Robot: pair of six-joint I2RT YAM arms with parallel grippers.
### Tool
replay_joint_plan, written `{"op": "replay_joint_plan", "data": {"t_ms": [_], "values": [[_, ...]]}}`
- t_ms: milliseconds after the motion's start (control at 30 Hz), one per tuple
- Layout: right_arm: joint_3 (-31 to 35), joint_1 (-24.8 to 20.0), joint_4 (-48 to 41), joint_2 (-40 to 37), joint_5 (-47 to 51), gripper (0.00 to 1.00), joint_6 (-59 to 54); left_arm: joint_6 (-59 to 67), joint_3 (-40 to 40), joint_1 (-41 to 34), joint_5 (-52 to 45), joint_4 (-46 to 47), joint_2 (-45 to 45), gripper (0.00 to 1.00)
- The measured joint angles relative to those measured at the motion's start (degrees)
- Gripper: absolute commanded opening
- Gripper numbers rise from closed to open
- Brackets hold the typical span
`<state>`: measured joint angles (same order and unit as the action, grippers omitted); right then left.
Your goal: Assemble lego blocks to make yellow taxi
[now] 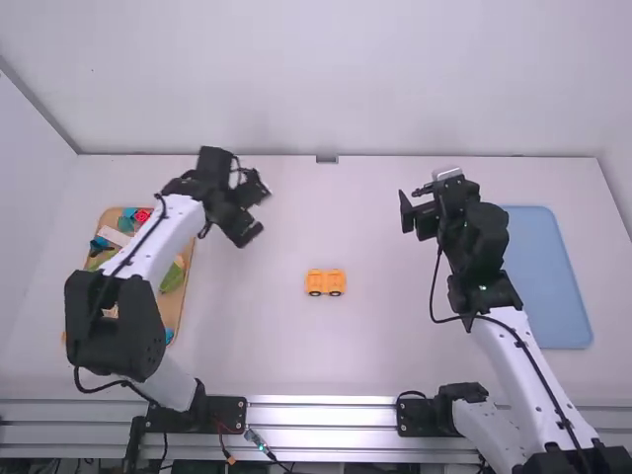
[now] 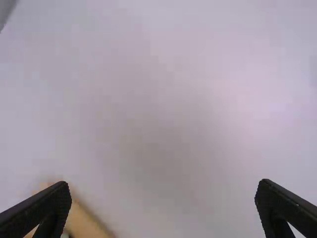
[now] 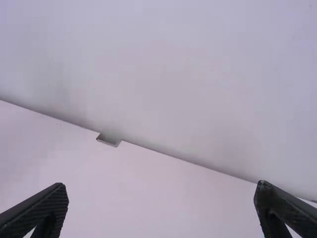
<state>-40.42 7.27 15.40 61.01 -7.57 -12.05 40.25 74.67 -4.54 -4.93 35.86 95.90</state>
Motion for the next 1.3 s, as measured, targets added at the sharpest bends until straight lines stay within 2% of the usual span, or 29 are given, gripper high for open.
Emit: {"op": "replay_joint_plan", "data": {"t_ms": [167, 400, 500, 767, 833, 933, 1133, 1300], "values": [[0.0, 0.0, 1.7, 0.0, 0.0, 0.99, -0.2, -14.7, 0.0, 12.9, 3.3, -0.9, 0.3, 0.99], [0.0, 0.0, 4.3, 0.0, -0.1, 0.99, -0.1, -24.3, 0.0, 24.3, 5.0, -0.6, 2.7, 1.0], [0.0, 0.9, 5.6, 0.0, -0.2, 0.99, 0.0, -26.6, 0.0, 28.5, 3.9, 0.3, 4.0, 0.93], [0.0, 3.9, 7.0, 0.0, -0.2, 0.99, -0.2, -30.1, 0.0, 30.0, 3.3, -0.2, 7.6, 0.84], [0.0, 4.2, 6.9, 0.0, -0.1, 0.99, -0.3, -31.9, 0.0, 29.7, 3.3, -0.4, 8.7, 0.73], [0.0, 4.2, 6.7, 0.0, 0.0, 0.99, -0.8, -33.9, 0.0, 29.6, 3.3, 0.8, 9.3, 0.64], [0.0, 4.2, 6.7, 0.0, -0.1, 0.99, -1.4, -38.1, -0.4, 29.6, 5.7, -1.6, 9.4, 0.64], [0.0, 4.2, 6.7, 0.0, -0.1, 0.99, -1.4, -39.9, -3.9, 29.6, 6.8, -5.0, 9.4, 0.63]]}}
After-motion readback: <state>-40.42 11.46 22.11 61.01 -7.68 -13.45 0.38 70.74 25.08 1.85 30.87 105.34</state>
